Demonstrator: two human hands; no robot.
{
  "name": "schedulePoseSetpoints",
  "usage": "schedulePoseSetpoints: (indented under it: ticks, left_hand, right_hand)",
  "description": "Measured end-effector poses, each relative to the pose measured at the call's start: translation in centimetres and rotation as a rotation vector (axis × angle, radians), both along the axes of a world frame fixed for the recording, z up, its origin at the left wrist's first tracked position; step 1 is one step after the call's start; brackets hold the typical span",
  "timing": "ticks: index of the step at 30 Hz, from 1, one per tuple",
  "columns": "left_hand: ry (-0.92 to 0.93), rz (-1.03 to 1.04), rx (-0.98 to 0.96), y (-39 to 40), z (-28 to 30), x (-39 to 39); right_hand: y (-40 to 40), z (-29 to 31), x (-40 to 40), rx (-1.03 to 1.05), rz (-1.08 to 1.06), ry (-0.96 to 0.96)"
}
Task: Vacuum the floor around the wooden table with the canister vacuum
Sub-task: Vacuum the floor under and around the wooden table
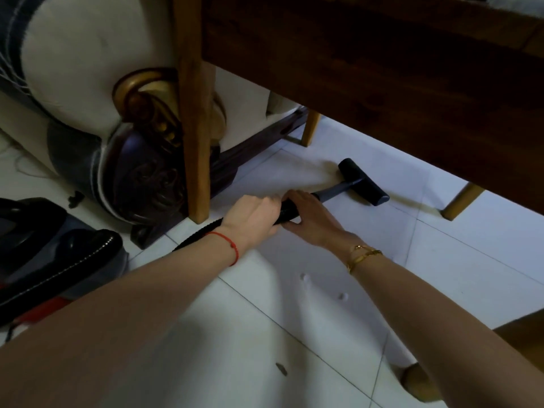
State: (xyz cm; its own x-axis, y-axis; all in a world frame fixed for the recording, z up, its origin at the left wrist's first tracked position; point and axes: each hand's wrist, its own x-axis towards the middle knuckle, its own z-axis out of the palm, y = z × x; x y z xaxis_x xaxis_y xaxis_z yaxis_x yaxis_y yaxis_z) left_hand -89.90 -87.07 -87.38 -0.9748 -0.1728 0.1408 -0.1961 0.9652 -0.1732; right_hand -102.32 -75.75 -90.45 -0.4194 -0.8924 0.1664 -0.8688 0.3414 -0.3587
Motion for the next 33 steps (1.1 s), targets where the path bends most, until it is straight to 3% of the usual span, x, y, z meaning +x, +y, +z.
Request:
schedulePoseSetpoints:
  ticks: [4,7,14,33]
  left_hand:
    - [0.012,-0.013,0.021,0.7,-1.0,-3.0]
    - [0.079,-0.019,-0.084,1.1,-1.7,-4.1]
    - [0.015,0.005,-0.012,1.2,-3.0,-4.5]
    - [0.0,0.129,-0.038,-2.6,1.5,13.9]
  right_hand:
    - [0.7,-0.7,-2.3,0.005,-0.074,0.019]
    - [1.2,-1.3,-3.4,0.034,-0.08,0.028]
    - [1.3,-1.9,-3.3,0.036,-0.072,0.031]
    - [-5.8,0.1,12.1,-0.095,0.24,-0.044]
